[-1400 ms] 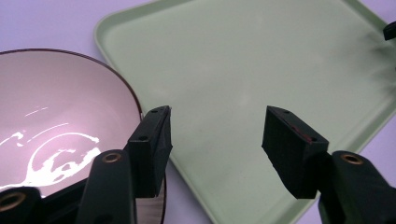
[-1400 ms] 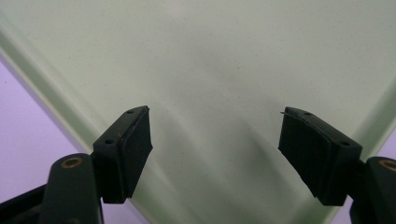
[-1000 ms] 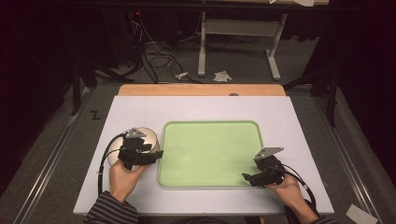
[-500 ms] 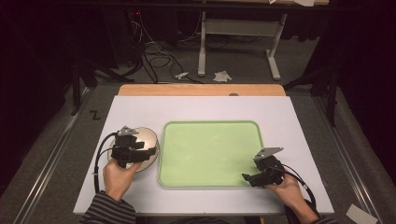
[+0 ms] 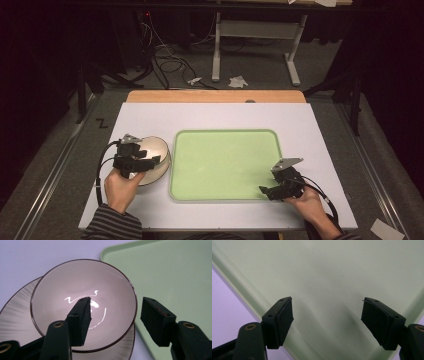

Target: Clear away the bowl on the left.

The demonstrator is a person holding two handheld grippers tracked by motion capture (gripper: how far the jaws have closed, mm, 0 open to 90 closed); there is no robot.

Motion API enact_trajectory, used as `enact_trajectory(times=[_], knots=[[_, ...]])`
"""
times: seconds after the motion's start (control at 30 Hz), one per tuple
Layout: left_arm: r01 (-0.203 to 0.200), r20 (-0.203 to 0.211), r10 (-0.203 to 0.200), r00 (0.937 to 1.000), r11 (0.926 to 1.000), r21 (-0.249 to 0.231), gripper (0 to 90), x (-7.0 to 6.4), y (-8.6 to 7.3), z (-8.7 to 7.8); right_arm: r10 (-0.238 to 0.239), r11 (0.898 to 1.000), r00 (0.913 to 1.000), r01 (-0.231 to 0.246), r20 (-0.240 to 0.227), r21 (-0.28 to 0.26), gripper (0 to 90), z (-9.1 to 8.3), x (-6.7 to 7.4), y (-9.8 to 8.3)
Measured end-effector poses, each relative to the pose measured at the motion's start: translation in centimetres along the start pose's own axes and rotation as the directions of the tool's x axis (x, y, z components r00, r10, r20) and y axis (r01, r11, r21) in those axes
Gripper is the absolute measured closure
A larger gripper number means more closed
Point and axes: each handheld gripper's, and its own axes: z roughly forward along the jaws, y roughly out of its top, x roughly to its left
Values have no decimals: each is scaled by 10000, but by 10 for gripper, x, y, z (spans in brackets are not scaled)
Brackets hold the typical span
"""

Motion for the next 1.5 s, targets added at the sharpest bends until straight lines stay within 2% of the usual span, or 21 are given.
enact_trajectory(times=[0.23,0.5,0.67,0.8,1.1,1.33,1.43,1.5], knots=[[201,-527,-206,9984,9997,-100,411,14,0,-5,-29,10000,10000,29,7,13,267,0,0,0],[471,-1036,-484,9934,9988,-155,411,27,-1,-9,-11,10000,10000,11,-7,29,267,1,0,0],[702,-1329,-714,9886,9974,-141,411,34,-2,-9,-7,10000,10000,7,-12,19,267,1,0,0],[829,-1684,-815,9823,9966,9,411,40,-3,-7,4,10000,10000,-4,-10,74,267,1,0,0],[1329,-1768,-1257,9762,9907,291,416,52,-4,2,-25,10000,10000,25,-44,60,267,2,-1,0],[1445,-1709,-1323,9764,9876,610,430,53,-4,9,-7,10000,10000,7,-43,83,267,3,-1,1],[1844,-1368,-1727,9754,9797,781,434,58,-6,14,-2,9999,10000,2,-49,111,267,3,0,1],[1972,-1278,-1848,9744,9761,918,441,61,-7,16,-18,9999,10000,18,-46,106,267,3,0,1]])
